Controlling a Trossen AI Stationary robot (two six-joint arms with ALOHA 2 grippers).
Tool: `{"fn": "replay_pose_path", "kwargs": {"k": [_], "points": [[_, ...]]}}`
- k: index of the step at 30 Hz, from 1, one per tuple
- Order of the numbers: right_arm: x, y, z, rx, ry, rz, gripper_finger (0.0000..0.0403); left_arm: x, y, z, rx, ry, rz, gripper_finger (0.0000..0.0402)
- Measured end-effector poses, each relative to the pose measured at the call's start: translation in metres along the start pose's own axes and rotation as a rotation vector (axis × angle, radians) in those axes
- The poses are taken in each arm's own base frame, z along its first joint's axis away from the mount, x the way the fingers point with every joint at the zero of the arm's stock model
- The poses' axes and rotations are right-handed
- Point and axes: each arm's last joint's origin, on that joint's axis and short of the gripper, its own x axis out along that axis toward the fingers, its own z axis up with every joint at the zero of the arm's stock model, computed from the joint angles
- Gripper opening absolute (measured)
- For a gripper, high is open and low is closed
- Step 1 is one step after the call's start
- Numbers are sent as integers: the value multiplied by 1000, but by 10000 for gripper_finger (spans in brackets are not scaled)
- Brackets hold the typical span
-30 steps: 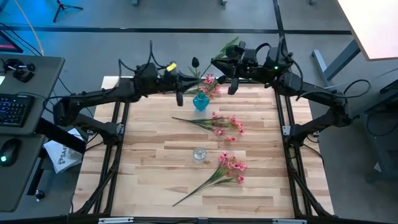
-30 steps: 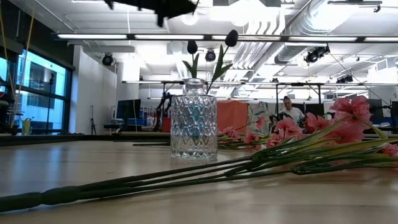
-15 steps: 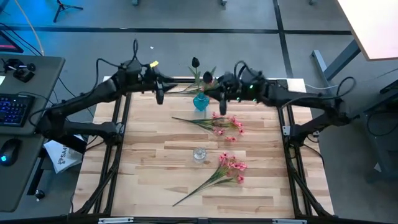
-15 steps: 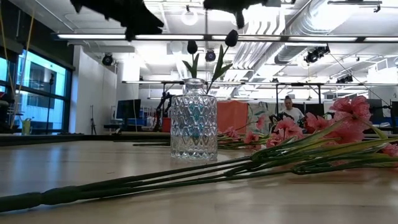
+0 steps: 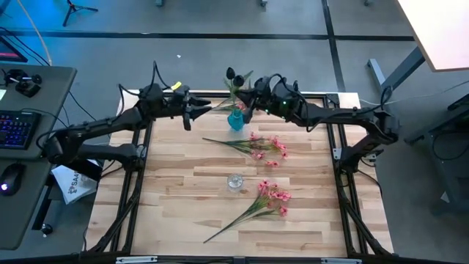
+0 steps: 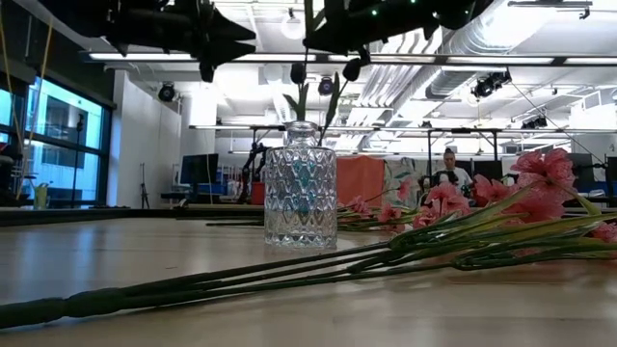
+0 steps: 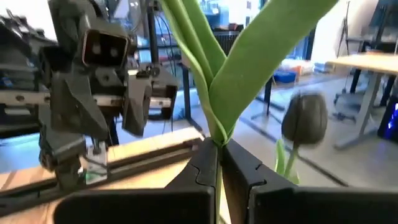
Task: Sort flowers into vase by color
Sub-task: Put the black flower into the blue vase
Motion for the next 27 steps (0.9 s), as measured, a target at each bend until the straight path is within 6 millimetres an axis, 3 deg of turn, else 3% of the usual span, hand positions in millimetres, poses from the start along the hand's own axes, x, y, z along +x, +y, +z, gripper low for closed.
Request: {"fn": "replay_pose_path", "kwargs": {"k": [10, 27], "points": [[4, -6, -8, -114, 88, -144, 0, -16, 3, 14, 49, -75, 39, 124], [4, -9, -15, -26, 149, -133, 15, -18, 4, 15, 57, -79, 51, 124]]}}
